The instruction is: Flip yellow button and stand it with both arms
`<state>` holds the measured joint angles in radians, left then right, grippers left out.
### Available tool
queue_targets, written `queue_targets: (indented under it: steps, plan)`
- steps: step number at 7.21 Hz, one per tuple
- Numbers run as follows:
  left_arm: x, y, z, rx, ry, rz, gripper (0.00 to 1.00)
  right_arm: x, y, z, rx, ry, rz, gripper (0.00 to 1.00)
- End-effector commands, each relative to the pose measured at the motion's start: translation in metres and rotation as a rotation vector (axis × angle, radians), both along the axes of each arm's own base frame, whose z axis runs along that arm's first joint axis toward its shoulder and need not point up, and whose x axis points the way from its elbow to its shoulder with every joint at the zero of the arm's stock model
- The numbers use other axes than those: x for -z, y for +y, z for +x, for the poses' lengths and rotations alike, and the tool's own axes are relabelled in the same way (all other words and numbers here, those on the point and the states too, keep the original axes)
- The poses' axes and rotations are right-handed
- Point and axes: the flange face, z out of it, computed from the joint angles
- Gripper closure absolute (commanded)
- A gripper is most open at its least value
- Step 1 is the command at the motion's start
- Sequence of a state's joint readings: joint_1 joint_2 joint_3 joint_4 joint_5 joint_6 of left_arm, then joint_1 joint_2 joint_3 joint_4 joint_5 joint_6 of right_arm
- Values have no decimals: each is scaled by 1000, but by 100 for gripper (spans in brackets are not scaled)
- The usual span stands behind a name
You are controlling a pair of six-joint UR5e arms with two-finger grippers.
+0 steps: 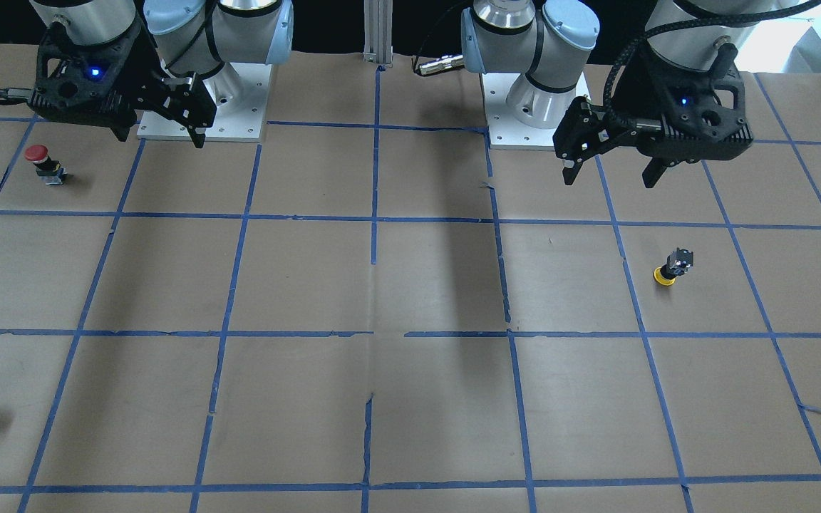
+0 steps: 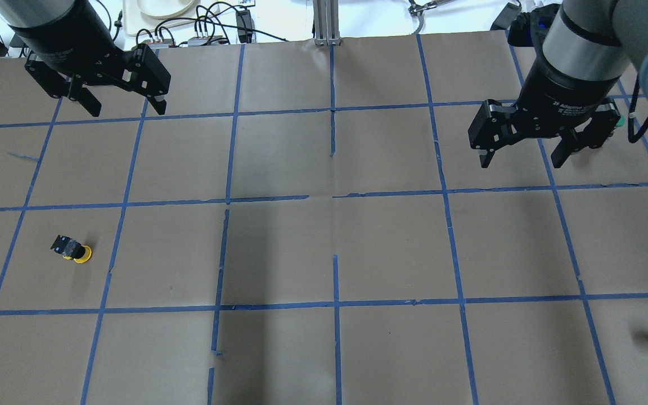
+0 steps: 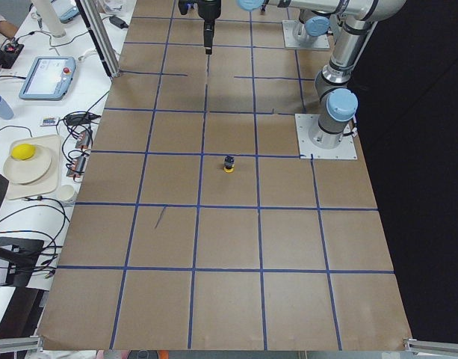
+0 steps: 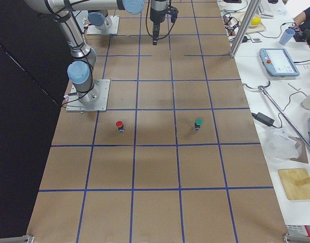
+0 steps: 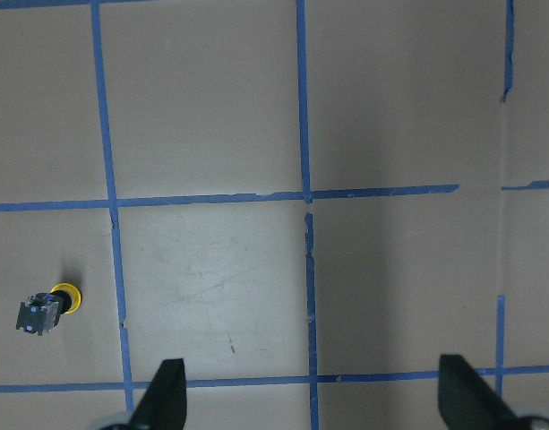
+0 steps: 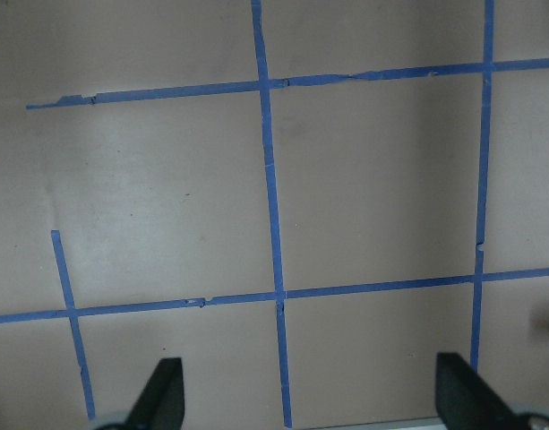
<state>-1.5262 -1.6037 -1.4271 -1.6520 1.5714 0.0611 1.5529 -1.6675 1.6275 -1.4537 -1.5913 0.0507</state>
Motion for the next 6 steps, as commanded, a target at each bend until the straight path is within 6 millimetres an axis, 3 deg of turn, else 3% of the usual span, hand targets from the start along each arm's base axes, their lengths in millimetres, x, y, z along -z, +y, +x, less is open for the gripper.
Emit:
queue_targets:
  steps: [1, 2, 3, 4, 6]
  plan:
    - [-1, 1, 0, -36, 2, -1, 0, 0, 0, 1, 5, -3, -1, 0]
    - [5, 2, 3, -46, -5, 11, 0, -1, 0, 1, 5, -3, -4, 0]
    - [8, 4, 22, -63, -25, 25, 0, 0, 0, 0, -1, 1, 1, 0]
    - [21, 0, 73, -130, -89, 61, 0, 0, 0, 0, -1, 1, 1, 0]
    - [56, 3, 140, 24, -69, 126, 0, 0, 0, 1, 4, -3, 1, 0]
